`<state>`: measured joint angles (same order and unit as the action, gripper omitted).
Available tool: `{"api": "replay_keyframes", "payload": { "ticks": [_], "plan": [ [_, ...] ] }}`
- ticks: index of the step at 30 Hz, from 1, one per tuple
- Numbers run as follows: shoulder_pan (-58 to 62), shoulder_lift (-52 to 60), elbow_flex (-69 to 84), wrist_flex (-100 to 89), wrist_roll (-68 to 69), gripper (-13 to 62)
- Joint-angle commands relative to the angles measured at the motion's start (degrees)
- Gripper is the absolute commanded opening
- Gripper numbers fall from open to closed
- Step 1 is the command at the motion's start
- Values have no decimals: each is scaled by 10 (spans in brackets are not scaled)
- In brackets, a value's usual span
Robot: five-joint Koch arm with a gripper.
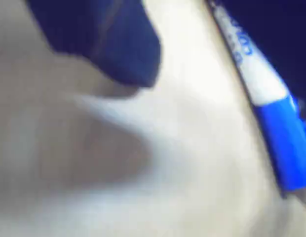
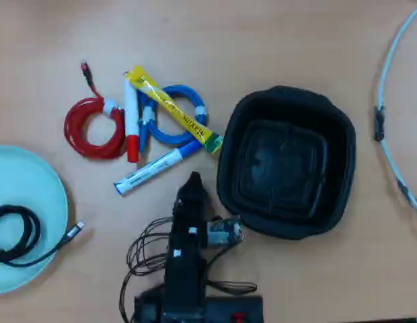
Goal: Pick up the blue pen and put it in the black bowl
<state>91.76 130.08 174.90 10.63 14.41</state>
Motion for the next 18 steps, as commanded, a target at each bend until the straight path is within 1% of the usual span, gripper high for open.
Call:
{"api": "replay_keyframes", "payload": {
  "ticks": [1, 14, 18],
  "plan": [
    [4, -11, -446, 504, -127, 308],
    [4, -11, -446, 503, -128, 308],
    [-2, -11, -468, 518, -132, 308]
  ]
}}
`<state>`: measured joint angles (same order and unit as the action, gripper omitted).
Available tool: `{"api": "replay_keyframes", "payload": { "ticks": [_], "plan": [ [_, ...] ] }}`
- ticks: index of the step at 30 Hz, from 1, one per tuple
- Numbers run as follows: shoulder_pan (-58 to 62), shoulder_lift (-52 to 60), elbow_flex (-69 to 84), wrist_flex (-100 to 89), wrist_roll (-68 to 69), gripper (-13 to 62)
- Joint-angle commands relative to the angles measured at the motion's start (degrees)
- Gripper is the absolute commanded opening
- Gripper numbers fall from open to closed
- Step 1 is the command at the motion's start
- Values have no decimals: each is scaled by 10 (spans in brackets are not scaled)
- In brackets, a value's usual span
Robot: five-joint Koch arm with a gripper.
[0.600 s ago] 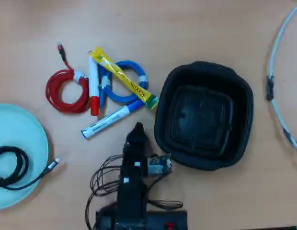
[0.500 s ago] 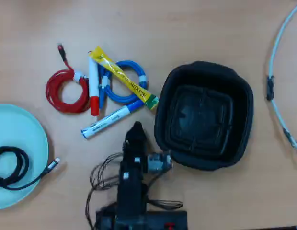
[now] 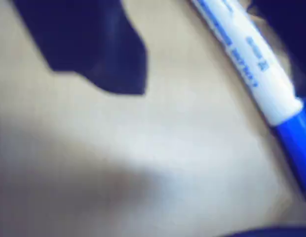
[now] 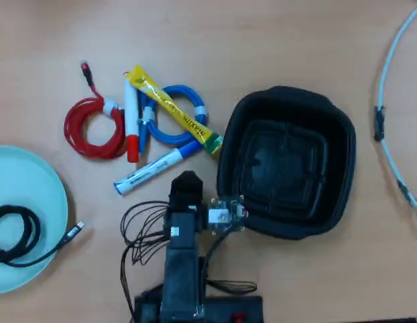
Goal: Pick up the blue pen and put it in the black bowl
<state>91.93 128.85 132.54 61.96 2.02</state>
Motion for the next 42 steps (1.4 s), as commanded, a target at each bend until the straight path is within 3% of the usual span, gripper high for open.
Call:
{"api": "replay_keyframes", "payload": {
  "ticks": [1, 8, 21, 42],
  "plan": [
    [-8, 1, -55, 16, -10, 308],
    [-38, -70, -172, 98, -14, 308],
    [-120, -400, -509, 282, -111, 308],
    [-197, -571, -520, 301, -68, 310]
  ]
}}
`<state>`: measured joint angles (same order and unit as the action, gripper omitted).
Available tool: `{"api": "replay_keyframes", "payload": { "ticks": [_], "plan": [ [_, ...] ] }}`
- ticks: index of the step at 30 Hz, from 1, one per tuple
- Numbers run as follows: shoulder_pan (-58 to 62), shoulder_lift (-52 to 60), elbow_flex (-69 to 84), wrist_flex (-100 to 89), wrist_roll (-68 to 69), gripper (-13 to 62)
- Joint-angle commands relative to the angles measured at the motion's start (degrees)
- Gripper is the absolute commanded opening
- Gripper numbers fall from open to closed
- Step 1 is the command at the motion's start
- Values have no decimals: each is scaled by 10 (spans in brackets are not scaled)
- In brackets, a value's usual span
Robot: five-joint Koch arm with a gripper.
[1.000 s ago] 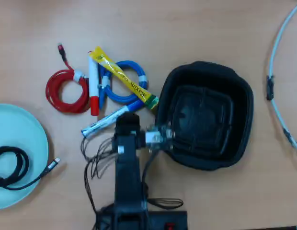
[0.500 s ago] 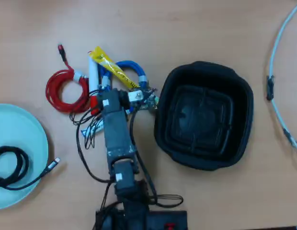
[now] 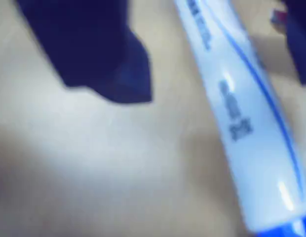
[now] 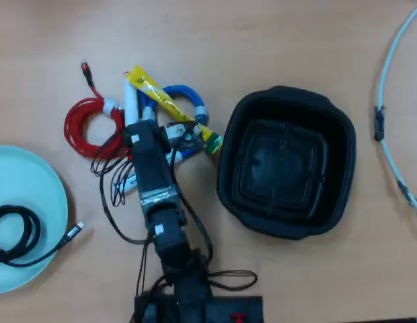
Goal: Pick up the blue pen and put it in the black bowl
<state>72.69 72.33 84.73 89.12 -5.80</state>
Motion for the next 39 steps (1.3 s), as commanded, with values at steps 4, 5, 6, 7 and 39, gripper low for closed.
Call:
{"api": "replay_keyframes", "payload": {
  "ticks": [4, 5, 6, 7, 39],
  "plan": [
    [-3, -18, -42, 27, 11, 308],
    [-2, -20, -42, 25, 11, 308],
    [-3, -26, -42, 25, 11, 308],
    [-4, -35, -44, 25, 11, 310],
    [-10, -54, 150, -287, 13, 319]
  ]
}}
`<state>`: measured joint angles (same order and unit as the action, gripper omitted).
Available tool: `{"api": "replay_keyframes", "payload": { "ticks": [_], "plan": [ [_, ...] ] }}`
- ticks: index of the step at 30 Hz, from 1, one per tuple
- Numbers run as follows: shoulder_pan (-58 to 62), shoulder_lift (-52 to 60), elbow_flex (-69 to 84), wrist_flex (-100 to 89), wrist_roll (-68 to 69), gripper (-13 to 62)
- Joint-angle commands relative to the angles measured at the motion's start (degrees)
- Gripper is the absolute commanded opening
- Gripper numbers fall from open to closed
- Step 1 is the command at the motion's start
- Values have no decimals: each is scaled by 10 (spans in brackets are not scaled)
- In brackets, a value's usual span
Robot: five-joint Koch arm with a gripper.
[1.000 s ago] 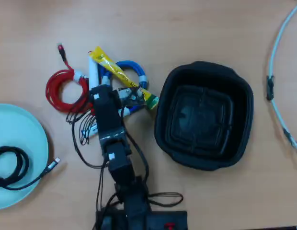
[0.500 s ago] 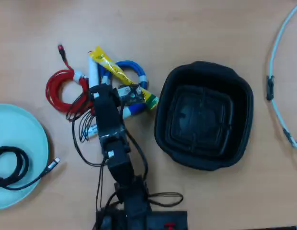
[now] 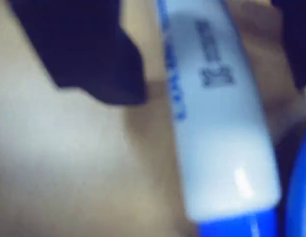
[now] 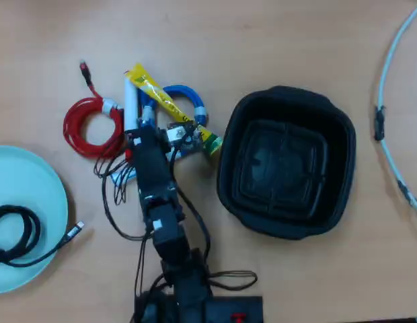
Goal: Pick up the blue pen and put it in the black bowl
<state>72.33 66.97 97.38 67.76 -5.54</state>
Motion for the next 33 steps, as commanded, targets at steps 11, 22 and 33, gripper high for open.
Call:
{"api": "replay_keyframes", "payload": {
  "ticks": [11, 22, 33],
  "plan": [
    [-1, -1, 24, -69, 20, 146],
    [0, 0, 21, -63, 25, -80],
    [0, 48, 15, 23, 87, -80]
  ]
}}
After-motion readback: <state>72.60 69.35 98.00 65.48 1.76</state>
